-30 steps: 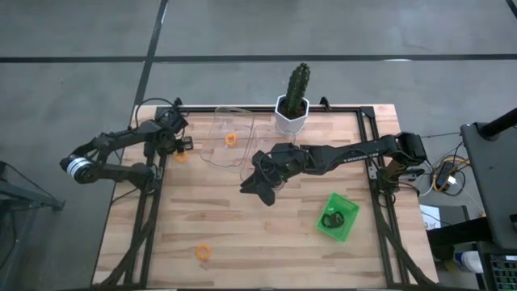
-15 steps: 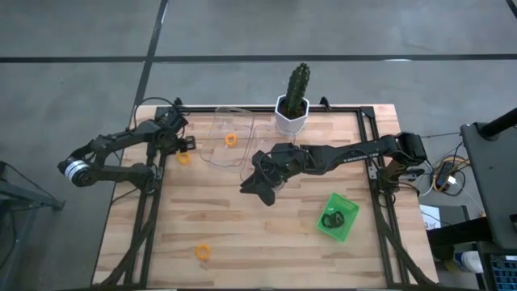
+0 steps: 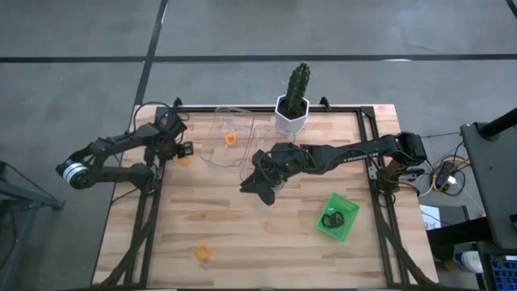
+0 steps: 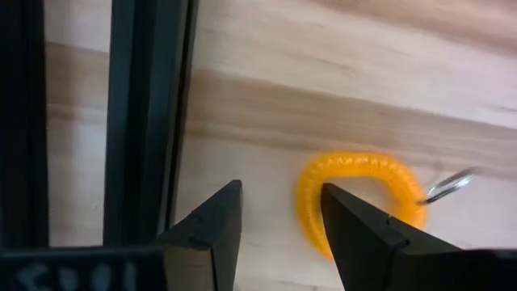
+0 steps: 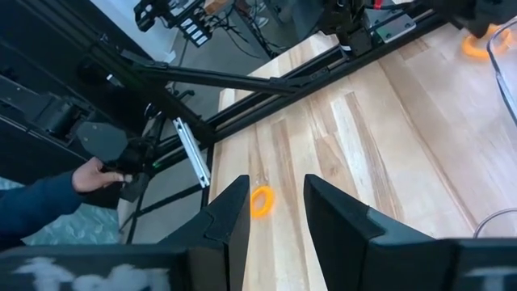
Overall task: Sort spring keychains
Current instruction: Put the top yellow spring keychain into the left transparent bin
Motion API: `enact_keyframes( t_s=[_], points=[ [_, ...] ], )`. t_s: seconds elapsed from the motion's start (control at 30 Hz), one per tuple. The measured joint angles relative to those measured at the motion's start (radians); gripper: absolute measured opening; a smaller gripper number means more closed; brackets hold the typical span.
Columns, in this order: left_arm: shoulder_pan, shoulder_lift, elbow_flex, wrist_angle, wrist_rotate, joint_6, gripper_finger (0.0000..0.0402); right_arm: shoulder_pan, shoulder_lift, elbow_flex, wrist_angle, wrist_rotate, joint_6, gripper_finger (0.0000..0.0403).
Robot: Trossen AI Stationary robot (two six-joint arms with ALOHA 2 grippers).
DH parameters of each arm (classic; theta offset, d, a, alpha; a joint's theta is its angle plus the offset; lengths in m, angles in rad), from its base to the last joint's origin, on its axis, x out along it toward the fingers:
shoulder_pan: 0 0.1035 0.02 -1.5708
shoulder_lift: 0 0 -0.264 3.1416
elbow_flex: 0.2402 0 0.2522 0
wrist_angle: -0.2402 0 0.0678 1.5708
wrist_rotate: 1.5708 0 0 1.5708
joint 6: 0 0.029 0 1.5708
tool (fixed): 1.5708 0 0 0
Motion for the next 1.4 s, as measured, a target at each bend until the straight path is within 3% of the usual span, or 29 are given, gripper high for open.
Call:
enact_keyframes(
  t_s=[0.5, 0.77, 0.93, 1.17, 1.4],
  points=[
    [-0.003, -0.002, -0.029, 0.047, -0.031, -0.046, 0.0163, -0.003, 0.0, 0.0, 0.0, 0.0, 0.001, 0.0111],
    [-0.007, -0.002, -0.03, 0.047, -0.035, 0.004, 0.016, -0.003, 0.0, 0.0, 0.0, -0.001, 0.005, 0.0111],
    [-0.024, -0.001, -0.045, 0.046, -0.049, 0.027, 0.012, -0.003, 0.0, 0.0, 0.0, -0.001, 0.006, 0.0111],
    [-0.032, -0.003, -0.088, 0.046, -0.062, 0.048, 0.0016, -0.003, 0.0, 0.0, 0.001, -0.002, 0.017, 0.0111],
    [-0.033, -0.039, -0.055, -0.013, -0.048, 0.045, 0.0016, -0.003, 0.0, 0.0, 0.001, -0.002, 0.028, 0.0111]
  ],
)
